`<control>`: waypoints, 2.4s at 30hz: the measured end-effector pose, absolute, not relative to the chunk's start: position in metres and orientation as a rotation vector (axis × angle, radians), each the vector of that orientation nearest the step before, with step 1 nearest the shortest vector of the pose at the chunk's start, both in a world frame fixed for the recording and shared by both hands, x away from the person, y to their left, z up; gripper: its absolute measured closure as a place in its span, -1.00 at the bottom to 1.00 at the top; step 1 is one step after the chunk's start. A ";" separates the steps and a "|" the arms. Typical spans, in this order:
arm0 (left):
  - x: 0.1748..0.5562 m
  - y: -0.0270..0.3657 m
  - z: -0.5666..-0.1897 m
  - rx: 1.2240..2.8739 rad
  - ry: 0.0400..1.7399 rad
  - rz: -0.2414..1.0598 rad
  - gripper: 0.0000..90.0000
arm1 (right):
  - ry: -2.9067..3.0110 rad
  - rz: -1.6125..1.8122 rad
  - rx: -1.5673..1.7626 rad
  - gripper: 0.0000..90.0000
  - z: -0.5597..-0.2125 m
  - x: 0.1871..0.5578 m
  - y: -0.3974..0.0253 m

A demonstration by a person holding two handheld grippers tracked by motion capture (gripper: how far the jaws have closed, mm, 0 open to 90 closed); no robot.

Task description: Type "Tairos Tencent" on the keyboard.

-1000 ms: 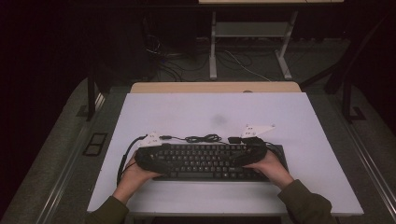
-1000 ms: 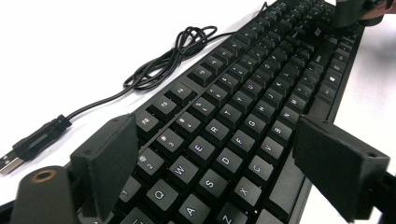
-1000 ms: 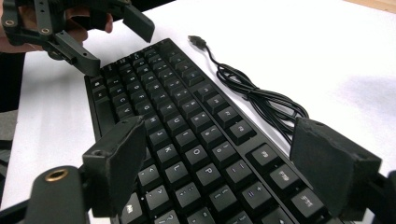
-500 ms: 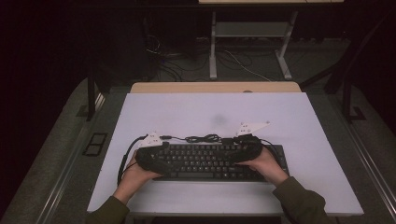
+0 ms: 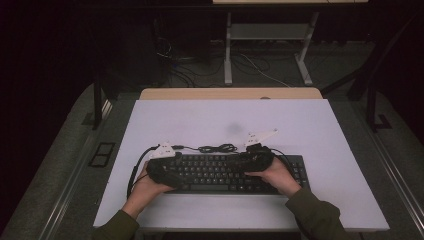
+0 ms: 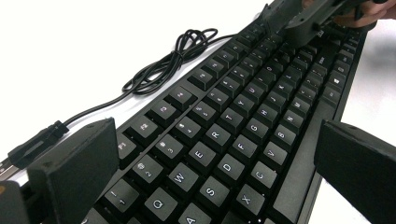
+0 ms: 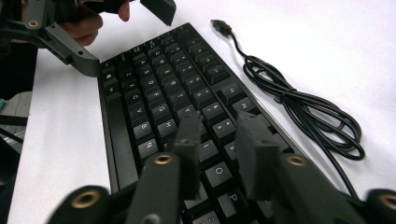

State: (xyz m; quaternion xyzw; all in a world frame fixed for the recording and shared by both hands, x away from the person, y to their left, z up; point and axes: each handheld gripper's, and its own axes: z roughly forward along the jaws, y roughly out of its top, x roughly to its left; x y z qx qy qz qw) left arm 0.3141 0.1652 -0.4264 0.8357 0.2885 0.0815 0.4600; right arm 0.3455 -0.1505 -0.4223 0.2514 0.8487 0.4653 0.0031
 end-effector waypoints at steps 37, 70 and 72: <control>0.314 0.163 -0.429 2.077 0.693 0.191 -1.00 | 2.744 1.316 0.732 0.98 -0.437 0.345 -0.123; 0.313 0.162 -0.429 2.082 0.691 0.192 -1.00 | 2.719 1.375 0.744 0.80 -0.432 0.344 -0.128; 0.313 0.161 -0.429 2.082 0.688 0.192 -1.00 | 2.711 1.401 0.744 0.69 -0.430 0.344 -0.130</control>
